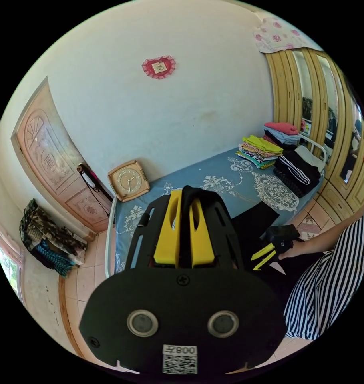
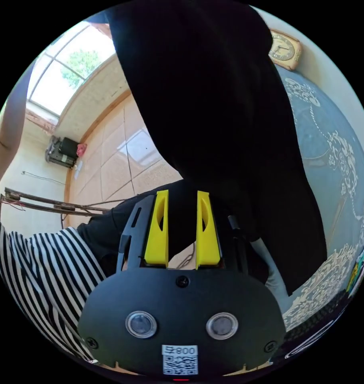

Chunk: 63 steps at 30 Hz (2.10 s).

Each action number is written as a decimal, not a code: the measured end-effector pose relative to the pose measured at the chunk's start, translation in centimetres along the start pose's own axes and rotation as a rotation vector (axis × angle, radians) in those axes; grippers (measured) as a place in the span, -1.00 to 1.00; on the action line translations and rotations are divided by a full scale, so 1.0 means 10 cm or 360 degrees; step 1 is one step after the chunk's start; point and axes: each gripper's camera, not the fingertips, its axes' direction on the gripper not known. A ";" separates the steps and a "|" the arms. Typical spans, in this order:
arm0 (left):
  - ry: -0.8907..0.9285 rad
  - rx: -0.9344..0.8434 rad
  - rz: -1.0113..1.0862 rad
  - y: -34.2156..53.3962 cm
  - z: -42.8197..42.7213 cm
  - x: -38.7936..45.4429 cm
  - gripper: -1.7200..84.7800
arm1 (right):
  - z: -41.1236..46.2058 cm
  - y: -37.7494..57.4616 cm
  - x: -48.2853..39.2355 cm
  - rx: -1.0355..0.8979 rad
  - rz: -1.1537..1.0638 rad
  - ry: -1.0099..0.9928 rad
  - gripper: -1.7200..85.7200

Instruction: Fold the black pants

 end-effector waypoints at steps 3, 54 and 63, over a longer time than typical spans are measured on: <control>0.0004 0.0008 0.0004 0.02 0.06 -0.01 -0.96 | 0.11 -0.11 -0.09 -0.0114 -0.0017 0.0141 -0.75; 0.0683 -0.1055 -0.1080 2.76 5.96 -2.66 -0.67 | -2.84 2.34 3.25 0.0302 0.1272 0.0107 -0.86; 0.0805 -0.0939 -0.1577 3.89 6.65 -2.97 -0.67 | -2.52 3.35 3.16 0.0380 0.1567 -0.0269 -0.81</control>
